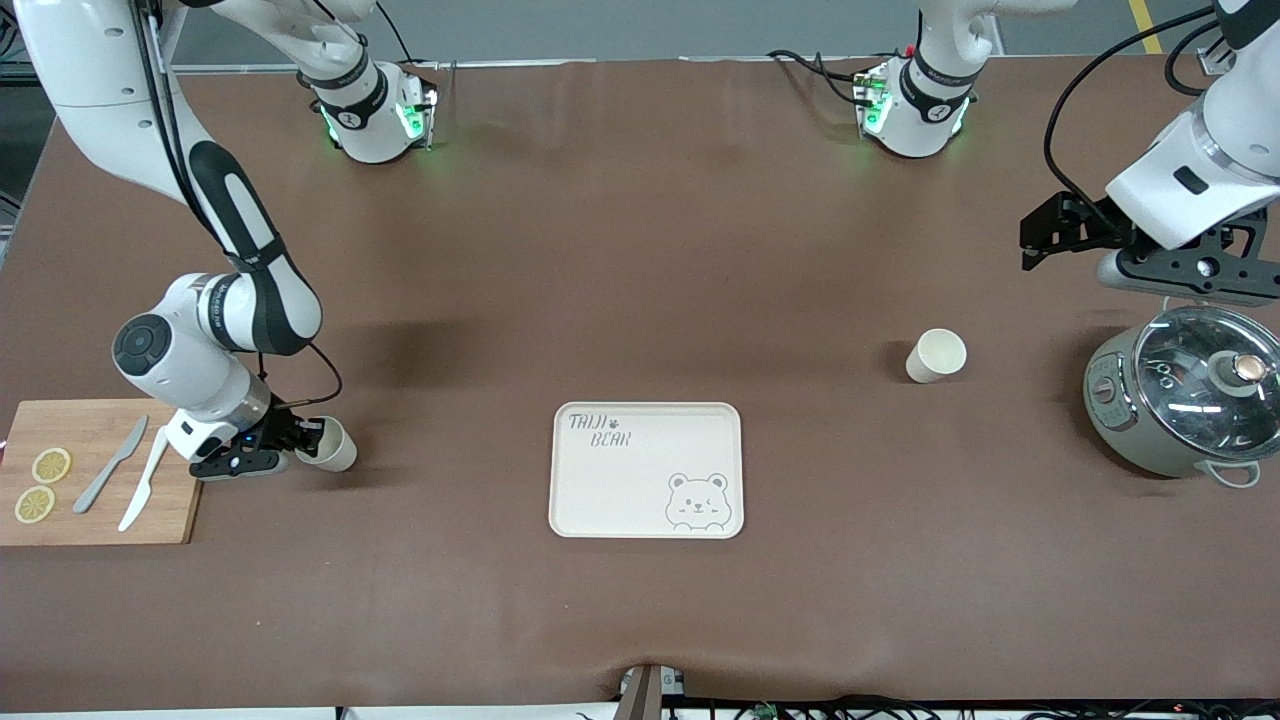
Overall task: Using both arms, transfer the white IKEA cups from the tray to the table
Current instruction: 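Lower the cup onto the table beside the board and open the right gripper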
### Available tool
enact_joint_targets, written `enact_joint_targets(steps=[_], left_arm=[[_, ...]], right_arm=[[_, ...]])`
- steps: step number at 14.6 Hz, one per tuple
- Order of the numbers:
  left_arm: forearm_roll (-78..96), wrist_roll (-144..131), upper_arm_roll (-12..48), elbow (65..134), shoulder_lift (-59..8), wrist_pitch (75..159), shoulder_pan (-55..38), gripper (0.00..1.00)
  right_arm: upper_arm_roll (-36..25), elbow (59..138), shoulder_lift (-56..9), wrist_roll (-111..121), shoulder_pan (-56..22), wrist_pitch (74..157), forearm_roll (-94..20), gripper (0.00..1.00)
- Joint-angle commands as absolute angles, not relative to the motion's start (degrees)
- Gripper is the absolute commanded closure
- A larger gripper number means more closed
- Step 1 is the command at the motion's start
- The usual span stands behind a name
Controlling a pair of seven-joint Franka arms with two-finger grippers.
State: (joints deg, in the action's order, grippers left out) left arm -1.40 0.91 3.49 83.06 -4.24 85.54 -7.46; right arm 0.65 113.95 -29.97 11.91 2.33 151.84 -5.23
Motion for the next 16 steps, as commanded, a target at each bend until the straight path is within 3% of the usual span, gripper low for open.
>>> enact_joint_targets(steps=[1, 3, 4, 8, 16], left_arm=[[-2.5, 1.8, 3.3, 82.3, -4.5, 84.7, -7.6, 0.0], [-2.5, 1.8, 3.3, 82.4, -4.6, 84.7, -7.6, 0.0], [-2.5, 1.8, 3.3, 82.4, -4.6, 84.7, -7.6, 0.0], [-2.5, 1.8, 3.3, 82.4, -4.7, 84.7, -7.6, 0.0], [-2.5, 1.8, 3.3, 82.3, -4.8, 84.8, -7.6, 0.0]], right_arm=[[1.1, 115.0, -31.2, 12.1, 2.7, 155.0, -4.7, 1.0], [1.1, 114.7, -31.2, 12.6, 2.7, 154.9, -4.7, 0.46], [1.1, 114.6, -31.2, 13.4, 3.0, 154.8, -4.7, 0.02], [1.2, 112.8, -30.7, 14.6, 3.3, 152.4, -4.7, 0.0], [0.8, 93.5, -26.9, 14.6, 3.5, 118.0, -4.7, 0.0]])
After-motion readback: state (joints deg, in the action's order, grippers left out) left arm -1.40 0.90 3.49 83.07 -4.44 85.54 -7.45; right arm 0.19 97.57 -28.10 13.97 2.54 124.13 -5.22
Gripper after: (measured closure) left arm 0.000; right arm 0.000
